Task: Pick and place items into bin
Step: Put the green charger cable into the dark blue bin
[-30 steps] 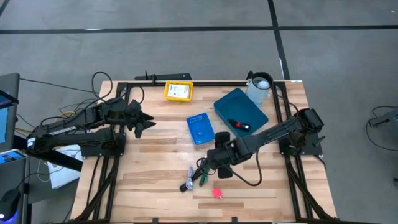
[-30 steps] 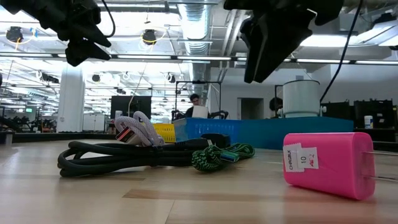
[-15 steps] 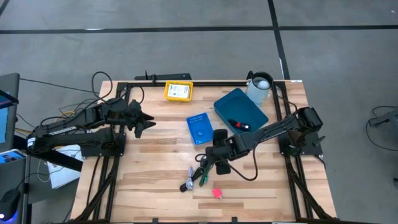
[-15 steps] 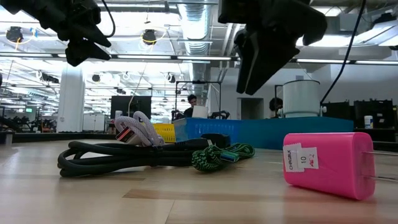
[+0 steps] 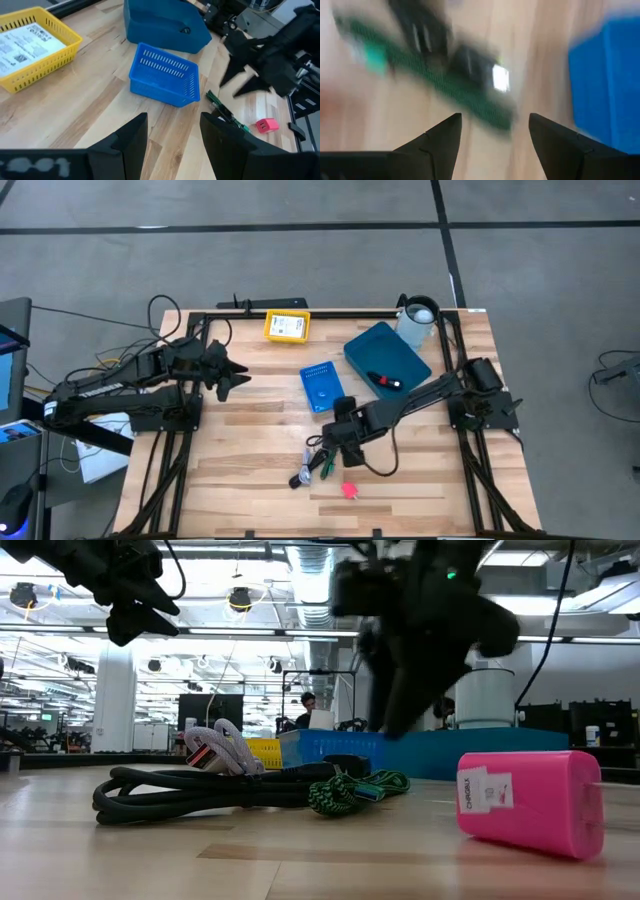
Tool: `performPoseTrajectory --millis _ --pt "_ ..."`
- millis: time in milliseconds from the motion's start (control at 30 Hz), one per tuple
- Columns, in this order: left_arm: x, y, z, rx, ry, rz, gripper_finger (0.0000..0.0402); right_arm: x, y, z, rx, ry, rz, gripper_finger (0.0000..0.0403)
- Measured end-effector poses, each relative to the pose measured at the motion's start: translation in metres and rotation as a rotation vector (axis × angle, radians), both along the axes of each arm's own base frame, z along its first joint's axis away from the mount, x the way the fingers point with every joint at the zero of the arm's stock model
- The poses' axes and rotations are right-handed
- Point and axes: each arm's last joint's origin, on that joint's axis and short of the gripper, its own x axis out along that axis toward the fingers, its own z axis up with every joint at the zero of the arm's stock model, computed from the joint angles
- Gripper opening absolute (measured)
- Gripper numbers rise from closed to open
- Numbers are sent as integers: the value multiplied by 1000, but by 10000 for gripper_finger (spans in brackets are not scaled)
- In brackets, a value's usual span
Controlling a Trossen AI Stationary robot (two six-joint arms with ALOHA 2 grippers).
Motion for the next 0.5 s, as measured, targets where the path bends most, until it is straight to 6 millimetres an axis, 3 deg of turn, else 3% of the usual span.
performPoseTrajectory --millis 500 --pt "0 0 1 3 -9 -4 171 7 -3 -34 -15 104 50 226"
